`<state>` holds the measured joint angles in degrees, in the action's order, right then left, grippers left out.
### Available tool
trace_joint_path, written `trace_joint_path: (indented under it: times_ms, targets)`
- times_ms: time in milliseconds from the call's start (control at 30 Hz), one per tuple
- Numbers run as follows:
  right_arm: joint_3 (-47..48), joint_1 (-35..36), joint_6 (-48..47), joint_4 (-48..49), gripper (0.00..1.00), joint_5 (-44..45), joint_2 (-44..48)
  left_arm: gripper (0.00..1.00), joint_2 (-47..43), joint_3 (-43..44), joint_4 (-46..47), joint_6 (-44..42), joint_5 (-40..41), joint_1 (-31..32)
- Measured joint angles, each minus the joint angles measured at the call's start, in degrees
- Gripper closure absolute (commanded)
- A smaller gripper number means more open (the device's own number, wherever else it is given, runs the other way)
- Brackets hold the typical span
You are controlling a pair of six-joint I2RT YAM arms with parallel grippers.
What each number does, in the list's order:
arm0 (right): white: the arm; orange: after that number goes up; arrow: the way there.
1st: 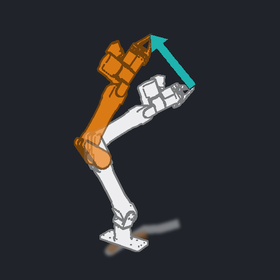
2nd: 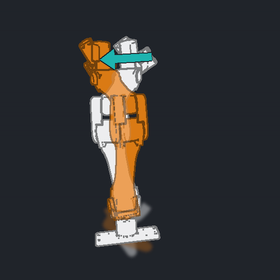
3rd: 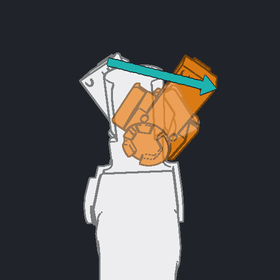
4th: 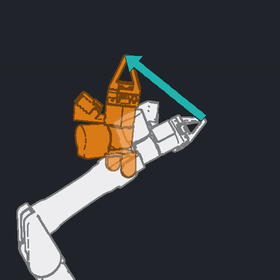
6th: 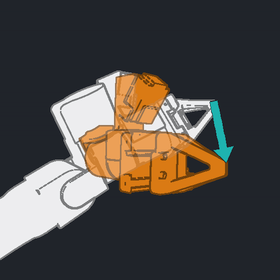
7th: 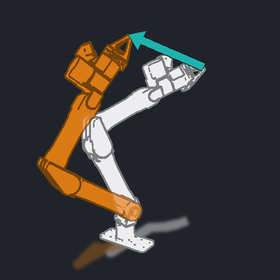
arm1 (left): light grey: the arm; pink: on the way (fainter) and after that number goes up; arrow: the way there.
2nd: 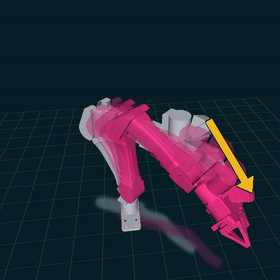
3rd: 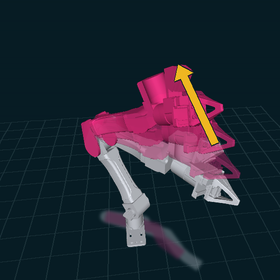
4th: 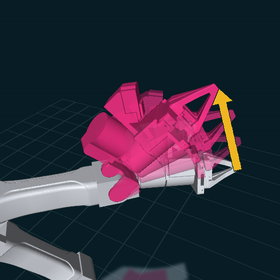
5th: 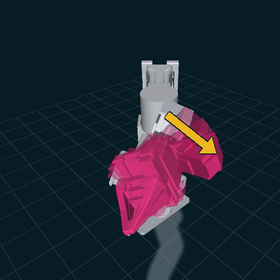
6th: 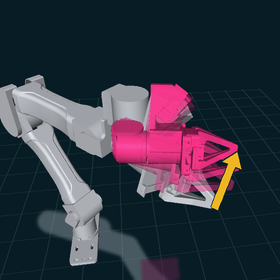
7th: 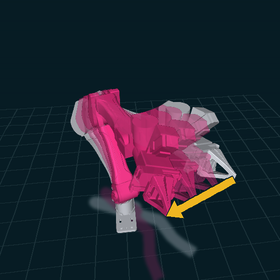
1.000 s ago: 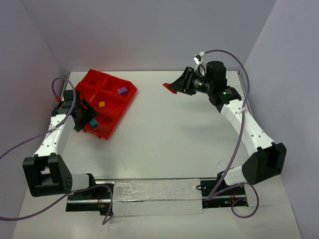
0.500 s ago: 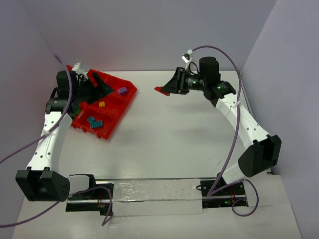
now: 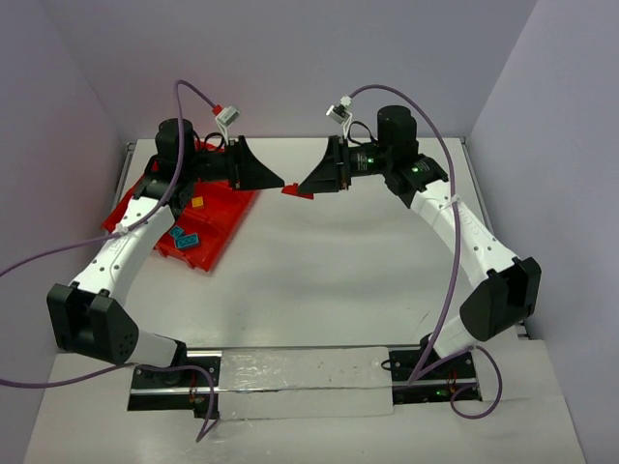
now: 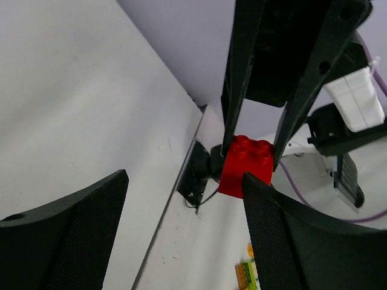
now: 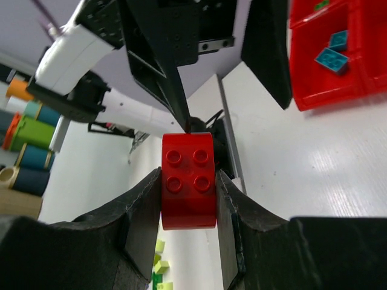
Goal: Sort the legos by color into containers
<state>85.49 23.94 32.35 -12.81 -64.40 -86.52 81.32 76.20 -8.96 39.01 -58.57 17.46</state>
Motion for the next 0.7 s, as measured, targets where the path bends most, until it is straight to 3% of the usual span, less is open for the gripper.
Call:
trace_joint_path:
  times_ms: [300,700]
  targets:
    - [0.0,0.86,1.59,2.71,1.0,-4.01,-1.32,0.23,0.05,-0.78,8.66,4.42,-9.01,0.16]
    - [0.0,1.32,1.6,2.95,1.0,-3.93,-1.97,0.22,0.39,-2.71,18.7,12.05,-12.69,0.45]
